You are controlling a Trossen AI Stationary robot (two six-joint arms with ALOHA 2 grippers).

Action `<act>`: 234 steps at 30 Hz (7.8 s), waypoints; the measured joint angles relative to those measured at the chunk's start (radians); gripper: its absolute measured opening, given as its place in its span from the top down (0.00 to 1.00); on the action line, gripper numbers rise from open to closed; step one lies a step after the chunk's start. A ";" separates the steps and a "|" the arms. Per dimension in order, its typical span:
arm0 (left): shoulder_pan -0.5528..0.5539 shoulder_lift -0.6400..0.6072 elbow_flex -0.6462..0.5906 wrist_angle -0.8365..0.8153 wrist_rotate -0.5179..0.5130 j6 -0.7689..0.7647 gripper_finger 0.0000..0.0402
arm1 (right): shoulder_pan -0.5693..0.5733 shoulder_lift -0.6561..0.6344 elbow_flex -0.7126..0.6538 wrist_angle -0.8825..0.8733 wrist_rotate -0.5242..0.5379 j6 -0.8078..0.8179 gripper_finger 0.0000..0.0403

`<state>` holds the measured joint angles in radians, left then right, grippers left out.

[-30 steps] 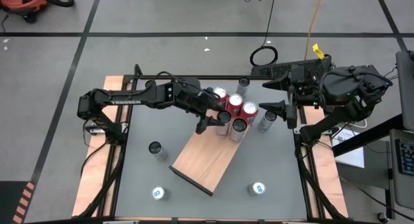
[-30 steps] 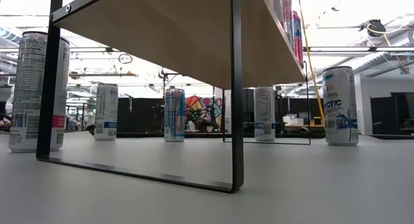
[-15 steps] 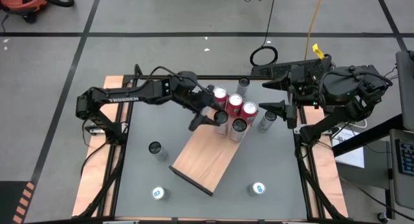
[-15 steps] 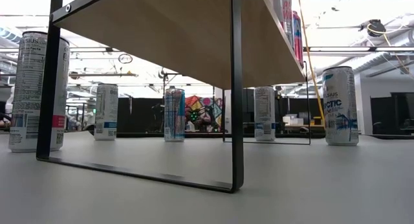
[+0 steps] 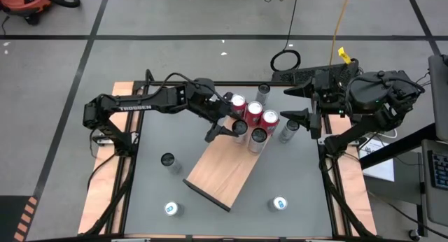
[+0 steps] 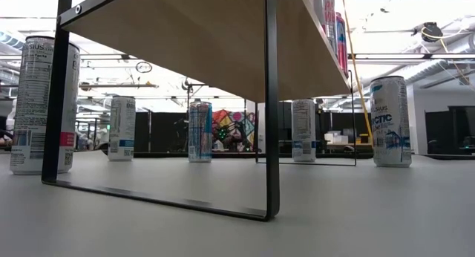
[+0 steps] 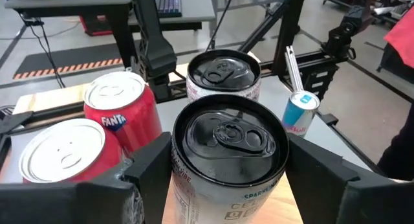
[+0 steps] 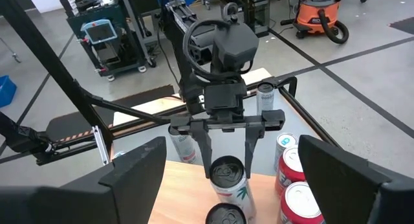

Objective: Place canned beverage on shelf
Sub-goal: Put the white pink soda can on the shelf aligned with the other white pink soda can

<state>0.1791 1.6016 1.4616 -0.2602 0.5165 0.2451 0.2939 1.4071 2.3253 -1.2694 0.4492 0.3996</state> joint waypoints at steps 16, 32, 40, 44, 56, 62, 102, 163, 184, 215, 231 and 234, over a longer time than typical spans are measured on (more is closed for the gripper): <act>0.000 0.008 0.000 -0.021 -0.001 -0.002 0.38 | 0.000 0.000 0.000 0.000 0.000 0.000 0.19; -0.005 0.017 0.000 -0.011 -0.012 -0.003 0.33 | 0.000 0.000 0.000 0.000 0.000 0.000 0.19; -0.005 0.016 0.002 -0.003 -0.024 -0.002 0.18 | 0.000 0.000 0.000 0.000 0.000 0.000 0.19; -0.005 0.014 0.002 -0.005 -0.025 -0.003 0.17 | 0.000 0.000 0.000 0.000 0.000 0.000 0.19; -0.005 -0.073 0.002 -0.026 -0.200 -0.130 0.17 | 0.000 0.000 0.000 -0.008 0.004 0.006 0.19; -0.013 -0.109 0.002 -0.167 -0.247 -0.262 0.17 | 0.000 0.000 0.000 -0.015 0.004 0.011 0.19; -0.065 -0.111 -0.069 -0.287 -0.283 -0.421 0.62 | 0.052 -0.066 -0.929 0.122 -0.222 0.403 0.99; -0.116 -0.064 -0.069 -0.194 -0.317 -0.286 0.62 | -0.053 -0.067 -0.932 0.238 -0.236 0.329 1.00; -0.123 -0.049 -0.069 -0.191 -0.351 -0.287 0.62 | -0.052 -0.091 -0.932 0.218 -0.297 0.381 1.00; -0.094 -0.011 -0.068 -0.161 -0.440 -0.125 0.62 | -0.052 -0.142 -0.932 0.187 -0.294 0.381 1.00; -0.101 0.006 -0.068 -0.155 -0.386 -0.131 0.62 | -0.052 -0.142 -0.932 0.184 -0.264 0.391 1.00; -0.101 -0.002 -0.068 -0.194 -0.397 -0.134 0.62 | -0.052 -0.142 -0.932 0.182 -0.239 0.422 1.00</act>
<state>0.0780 1.5998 1.3933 -0.4546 0.1199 0.1109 0.2417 1.2652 1.3937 -1.0870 0.2104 0.8211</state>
